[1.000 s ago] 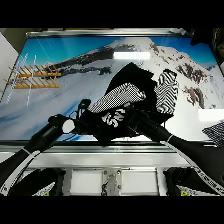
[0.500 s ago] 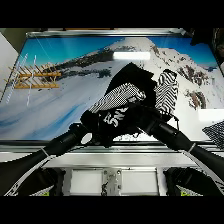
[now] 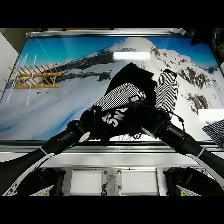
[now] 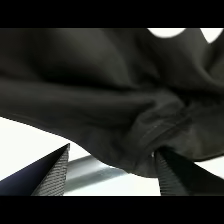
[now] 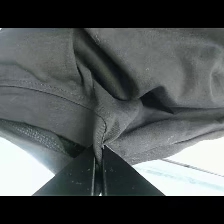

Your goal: Fold the clothes and pants, and hang the long-sleeved shirts on hangers.

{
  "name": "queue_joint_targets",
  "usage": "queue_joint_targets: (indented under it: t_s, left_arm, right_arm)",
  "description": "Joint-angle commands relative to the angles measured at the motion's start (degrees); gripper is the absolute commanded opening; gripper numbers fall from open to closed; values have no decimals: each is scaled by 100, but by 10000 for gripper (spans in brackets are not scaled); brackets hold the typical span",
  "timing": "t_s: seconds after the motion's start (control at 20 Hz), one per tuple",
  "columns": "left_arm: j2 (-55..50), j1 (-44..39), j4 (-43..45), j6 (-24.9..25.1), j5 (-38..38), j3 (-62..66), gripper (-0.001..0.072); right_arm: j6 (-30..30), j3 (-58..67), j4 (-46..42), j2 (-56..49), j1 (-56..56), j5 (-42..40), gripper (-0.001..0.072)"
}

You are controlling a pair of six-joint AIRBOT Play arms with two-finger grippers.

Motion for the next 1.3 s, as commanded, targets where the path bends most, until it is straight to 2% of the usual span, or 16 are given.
queue_joint_targets:
  t_s: [0.0,0.2,0.5,0.55,0.7,0.8,0.95,1.1,1.25]
  left_arm:
    - [79,72,-55,-50,-4,2,541]
    - [70,-431,-57,-79,391,2,542]
    - [-431,-94,-66,-131,358,2,540]
    - [-498,-24,-68,-131,356,2,446]
    - [-358,210,-52,-103,365,4,36]
    - [79,501,-61,-66,341,17,17]
    - [1145,1091,-131,212,-227,708,17]
    - [2179,1255,-479,535,-282,2035,17]
    - [2649,929,-553,907,-7,3464,16]
  right_arm:
    - [20,4,48,9,-2,-4,31]
    - [17,4,48,11,-2,-2,31]
    - [20,4,157,11,-2,-2,31]
    - [17,4,192,11,-2,-2,31]
    - [13,4,188,11,-2,-2,31]
    - [-142,37,125,20,-44,39,30]
    - [-1174,835,61,22,-664,739,30]
    - [-1937,2640,66,22,-1300,1637,30]
    - [-2118,4704,70,24,-1408,1998,30]
